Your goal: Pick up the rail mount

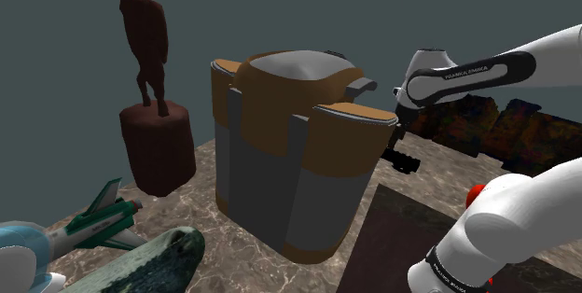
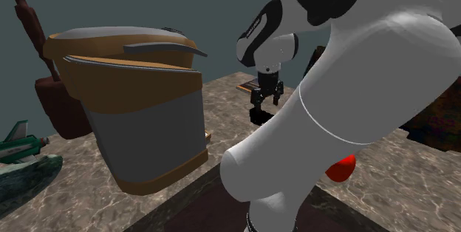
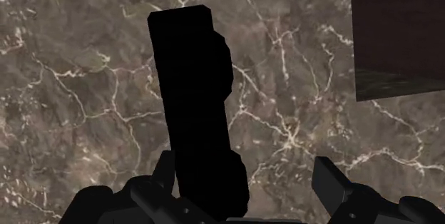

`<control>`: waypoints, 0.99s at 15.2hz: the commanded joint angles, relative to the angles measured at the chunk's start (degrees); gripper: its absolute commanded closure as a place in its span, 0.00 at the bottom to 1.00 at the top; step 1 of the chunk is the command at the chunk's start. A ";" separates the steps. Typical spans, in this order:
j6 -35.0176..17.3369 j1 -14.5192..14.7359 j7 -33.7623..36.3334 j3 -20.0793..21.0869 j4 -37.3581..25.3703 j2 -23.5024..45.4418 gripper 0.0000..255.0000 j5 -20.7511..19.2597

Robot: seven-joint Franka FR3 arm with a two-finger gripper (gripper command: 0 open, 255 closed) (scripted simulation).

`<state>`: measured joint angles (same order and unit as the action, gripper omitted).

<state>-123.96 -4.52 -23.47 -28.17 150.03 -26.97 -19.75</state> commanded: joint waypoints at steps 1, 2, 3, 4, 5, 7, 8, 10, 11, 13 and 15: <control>-4.76 0.60 -3.82 -3.28 -0.97 4.64 0.00 0.44; -6.91 1.09 -5.77 -4.81 -1.57 6.98 0.00 1.12; -7.39 1.19 -6.24 -5.14 -1.72 7.52 0.00 1.32; -8.35 1.27 -6.32 -5.37 -1.36 8.15 0.00 1.41; -9.32 1.36 -6.41 -5.61 -1.02 8.80 0.00 1.51; -11.28 1.56 -6.64 -6.10 -0.37 10.16 0.00 1.78; -12.28 1.68 -6.77 -6.35 -0.06 10.87 0.00 1.94; -14.86 2.03 -7.19 -6.99 0.67 12.81 0.00 2.50; -14.86 2.02 -7.19 -6.98 0.68 12.81 0.00 2.50; -14.77 2.00 -7.12 -6.92 0.70 12.70 1.00 2.45; -14.80 2.05 -7.16 -6.94 0.62 12.81 1.00 2.53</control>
<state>-138.70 -2.48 -30.64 -35.09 150.63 -14.22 -17.25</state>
